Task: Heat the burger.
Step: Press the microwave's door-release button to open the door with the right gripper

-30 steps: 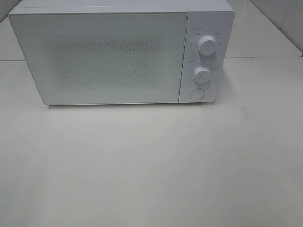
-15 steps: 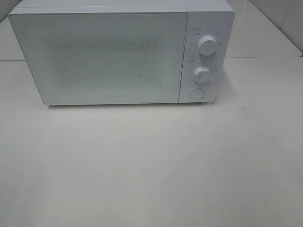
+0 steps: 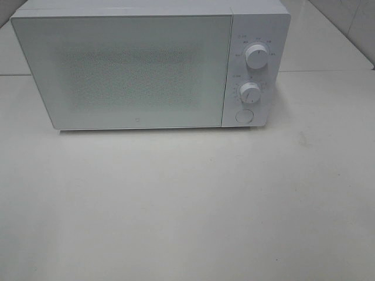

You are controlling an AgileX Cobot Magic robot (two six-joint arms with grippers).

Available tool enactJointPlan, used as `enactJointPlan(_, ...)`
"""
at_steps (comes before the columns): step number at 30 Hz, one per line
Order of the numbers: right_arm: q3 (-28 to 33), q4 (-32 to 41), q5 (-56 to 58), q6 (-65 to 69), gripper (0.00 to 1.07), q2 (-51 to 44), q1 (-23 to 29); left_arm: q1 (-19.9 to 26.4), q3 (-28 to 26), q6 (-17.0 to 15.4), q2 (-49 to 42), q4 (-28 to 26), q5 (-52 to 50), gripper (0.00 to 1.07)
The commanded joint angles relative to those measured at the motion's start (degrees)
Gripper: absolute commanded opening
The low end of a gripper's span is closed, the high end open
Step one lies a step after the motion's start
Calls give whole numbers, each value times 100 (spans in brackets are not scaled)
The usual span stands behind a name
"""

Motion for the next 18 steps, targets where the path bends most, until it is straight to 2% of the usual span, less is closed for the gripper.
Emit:
enactJointPlan(1, 6, -34, -17, -40, 76, -155, -29, 6, 6, 11, -97, -23, -29, 102)
enactJointPlan(6, -178, -46, -160, -40, 76, -46, -29, 6, 6, 11, -97, -23, -29, 102)
enactJointPlan(9, -264, -40, -636, -40, 76, 206, -29, 6, 6, 11, -97, -23, -29, 102)
enactJointPlan(10, -241, -40, -1049, -40, 76, 435, -29, 6, 6, 11, -97, -23, -29, 102)
enactJointPlan(18, -229, -63, -2000, -40, 76, 1524, -29, 6, 6, 11, -97, -23, -29, 102)
